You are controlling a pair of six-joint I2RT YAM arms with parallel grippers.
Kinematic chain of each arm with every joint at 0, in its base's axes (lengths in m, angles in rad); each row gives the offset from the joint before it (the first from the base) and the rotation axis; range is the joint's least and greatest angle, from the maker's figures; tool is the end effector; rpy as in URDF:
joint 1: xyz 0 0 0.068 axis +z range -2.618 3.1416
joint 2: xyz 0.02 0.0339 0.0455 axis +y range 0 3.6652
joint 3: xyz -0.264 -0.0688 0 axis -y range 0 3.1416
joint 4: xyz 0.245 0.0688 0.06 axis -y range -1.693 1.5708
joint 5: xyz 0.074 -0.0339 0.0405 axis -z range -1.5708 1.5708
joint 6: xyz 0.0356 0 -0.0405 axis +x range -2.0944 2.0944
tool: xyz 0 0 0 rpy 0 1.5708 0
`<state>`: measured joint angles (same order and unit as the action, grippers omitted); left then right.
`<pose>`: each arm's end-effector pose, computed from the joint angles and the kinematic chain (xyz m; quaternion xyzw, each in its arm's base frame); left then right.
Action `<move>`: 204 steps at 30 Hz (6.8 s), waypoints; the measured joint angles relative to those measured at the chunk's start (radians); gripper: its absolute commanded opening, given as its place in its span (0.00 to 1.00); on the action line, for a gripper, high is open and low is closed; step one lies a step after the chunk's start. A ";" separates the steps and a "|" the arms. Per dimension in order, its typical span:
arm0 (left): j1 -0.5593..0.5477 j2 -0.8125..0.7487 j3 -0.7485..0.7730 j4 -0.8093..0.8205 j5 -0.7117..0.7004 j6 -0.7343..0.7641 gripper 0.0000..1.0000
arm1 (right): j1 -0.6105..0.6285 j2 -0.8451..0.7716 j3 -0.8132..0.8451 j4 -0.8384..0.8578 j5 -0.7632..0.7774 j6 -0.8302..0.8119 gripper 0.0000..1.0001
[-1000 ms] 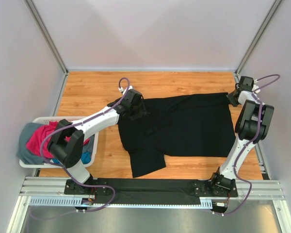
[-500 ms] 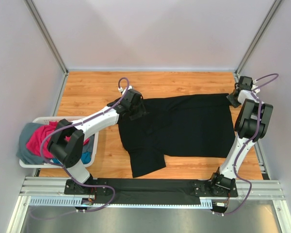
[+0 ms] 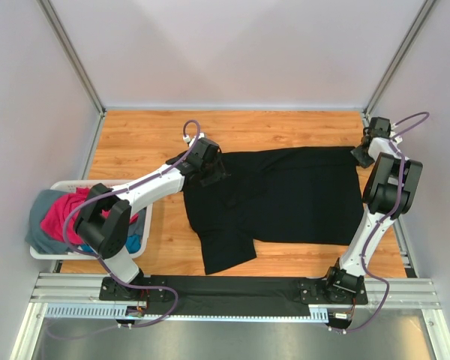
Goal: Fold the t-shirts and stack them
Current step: Fold the tshirt
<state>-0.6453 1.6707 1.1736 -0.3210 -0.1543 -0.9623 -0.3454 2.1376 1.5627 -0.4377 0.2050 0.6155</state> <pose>0.2948 -0.2151 0.2324 -0.1743 0.9112 -0.2141 0.3059 0.4282 -0.1618 0.1610 0.4670 0.8350 -0.0606 0.2848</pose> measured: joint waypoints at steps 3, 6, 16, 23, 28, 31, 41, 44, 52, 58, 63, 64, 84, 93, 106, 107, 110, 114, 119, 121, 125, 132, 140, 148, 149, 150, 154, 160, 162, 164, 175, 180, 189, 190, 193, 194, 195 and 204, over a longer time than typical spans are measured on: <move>0.000 0.000 0.000 0.000 0.000 0.000 0.53 | 0.000 -0.001 0.003 -0.017 0.006 -0.011 0.39; 0.000 0.000 0.000 0.000 0.000 0.000 0.53 | 0.000 -0.003 0.003 -0.027 0.013 -0.020 0.39; 0.000 0.000 -0.004 0.001 0.001 0.000 0.52 | 0.000 -0.015 0.011 -0.087 0.026 -0.043 0.39; 0.000 0.000 -0.009 0.006 0.008 0.000 0.53 | -0.002 -0.079 0.007 -0.100 0.030 -0.063 0.40; 0.000 0.002 -0.010 0.006 0.014 0.000 0.53 | -0.012 -0.079 0.006 -0.109 0.029 -0.063 0.40; 0.002 0.002 -0.010 0.007 0.014 0.000 0.53 | -0.016 -0.078 0.006 -0.108 0.029 -0.063 0.37; 0.006 0.002 -0.010 0.008 0.013 0.001 0.61 | -0.017 -0.011 0.010 -0.104 0.005 -0.062 0.33; 0.006 0.002 -0.010 0.008 0.013 0.003 0.65 | -0.017 -0.009 0.011 -0.104 0.000 -0.063 0.29; 0.006 0.002 -0.010 0.008 0.008 0.019 0.71 | -0.016 0.003 0.029 -0.100 -0.014 -0.064 0.02; 0.006 -0.010 -0.010 0.008 -0.006 0.045 0.72 | -0.016 0.003 0.029 -0.098 -0.014 -0.065 0.01; 0.006 -0.014 -0.010 0.011 -0.007 0.053 0.72 | -0.016 -0.005 0.029 -0.111 -0.003 -0.079 0.00; 0.006 -0.014 -0.010 0.011 -0.007 0.053 0.72 | -0.016 -0.010 0.029 -0.118 -0.001 -0.082 0.00; 0.006 -0.014 -0.045 0.003 -0.005 0.063 0.70 | -0.016 -0.161 0.005 -0.212 -0.001 -0.120 0.00; 0.006 -0.013 -0.108 -0.013 0.003 0.008 0.65 | -0.016 -0.161 -0.008 -0.235 -0.001 -0.135 0.01; 0.006 0.083 -0.113 0.033 0.076 -0.109 0.56 | -0.016 -0.161 -0.010 -0.240 -0.001 -0.140 0.01; 0.006 0.090 -0.113 0.037 0.083 -0.116 0.55 | -0.017 -0.161 -0.010 -0.240 -0.001 -0.141 0.01; 0.006 0.104 -0.113 0.054 0.102 -0.135 0.50 | -0.018 -0.161 -0.010 -0.240 -0.001 -0.142 0.00; 0.006 0.121 -0.113 0.074 0.123 -0.152 0.44 | -0.027 -0.161 -0.010 -0.240 -0.005 -0.142 0.00; 0.006 0.132 -0.113 0.079 0.135 -0.167 0.20 | -0.038 -0.161 -0.010 -0.240 -0.008 -0.142 0.01; 0.006 0.132 -0.113 0.079 0.135 -0.169 0.04 | -0.040 -0.161 -0.010 -0.240 -0.010 -0.142 0.00; 0.006 0.128 -0.113 0.079 0.127 -0.166 0.00 | -0.040 -0.161 -0.010 -0.240 -0.014 -0.142 0.01; 0.006 0.035 -0.133 0.078 0.094 -0.166 0.00 | -0.040 -0.161 -0.010 -0.241 -0.016 -0.142 0.00; 0.012 -0.144 -0.162 0.062 0.037 -0.160 0.00 | -0.040 -0.161 -0.010 -0.247 -0.016 -0.142 0.00; 0.023 -0.185 -0.211 0.040 0.019 -0.160 0.00 | -0.040 -0.161 -0.010 -0.262 -0.016 -0.143 0.00; 0.025 -0.183 -0.212 0.034 0.021 -0.161 0.00 | -0.040 -0.161 -0.010 -0.264 -0.016 -0.143 0.00; 0.029 -0.180 -0.212 0.032 0.022 -0.162 0.00 | -0.040 -0.161 -0.010 -0.267 -0.016 -0.144 0.00; 0.045 -0.163 -0.212 0.033 0.024 -0.162 0.00 | -0.040 -0.161 -0.012 -0.276 -0.015 -0.151 0.00; 0.051 -0.102 -0.203 0.032 0.035 -0.158 0.00 | -0.041 -0.161 -0.045 -0.284 -0.015 -0.159 0.01; 0.051 -0.083 -0.199 0.032 0.043 -0.156 0.00 | -0.041 -0.161 -0.058 -0.289 -0.015 -0.161 0.01; 0.051 -0.073 -0.198 0.032 0.047 -0.154 0.00 | -0.042 -0.161 -0.060 -0.300 -0.015 -0.162 0.10; 0.072 -0.067 -0.088 -0.045 0.029 -0.061 0.62 | -0.042 -0.164 -0.027 -0.408 -0.024 -0.195 0.45; 0.113 -0.037 0.090 -0.066 -0.013 0.057 0.63 | -0.041 -0.238 -0.004 -0.427 -0.094 -0.207 0.44; 0.196 0.200 0.276 -0.020 -0.017 0.137 0.41 | 0.034 -0.303 -0.030 -0.285 -0.246 -0.202 0.32; 0.197 0.224 0.277 -0.019 -0.013 0.140 0.38 | 0.045 -0.294 -0.035 -0.274 -0.254 -0.198 0.31; 0.197 0.309 0.283 -0.015 -0.006 0.141 0.34 | 0.069 -0.256 -0.044 -0.248 -0.275 -0.187 0.28; 0.197 0.334 0.293 -0.016 -0.006 0.139 0.33 | 0.074 -0.237 -0.045 -0.238 -0.280 -0.183 0.26; 0.197 0.356 0.303 -0.015 -0.008 0.138 0.33 | 0.076 -0.217 -0.046 -0.229 -0.285 -0.179 0.26; 0.221 0.484 0.397 -0.045 -0.057 0.035 0.23 | 0.073 -0.076 -0.068 -0.188 -0.281 -0.159 0.23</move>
<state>-0.4244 2.1544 1.5707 -0.3656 -0.2111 -0.9268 -0.2726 2.0613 1.4948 -0.6262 -0.0757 0.4568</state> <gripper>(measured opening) 0.241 0.239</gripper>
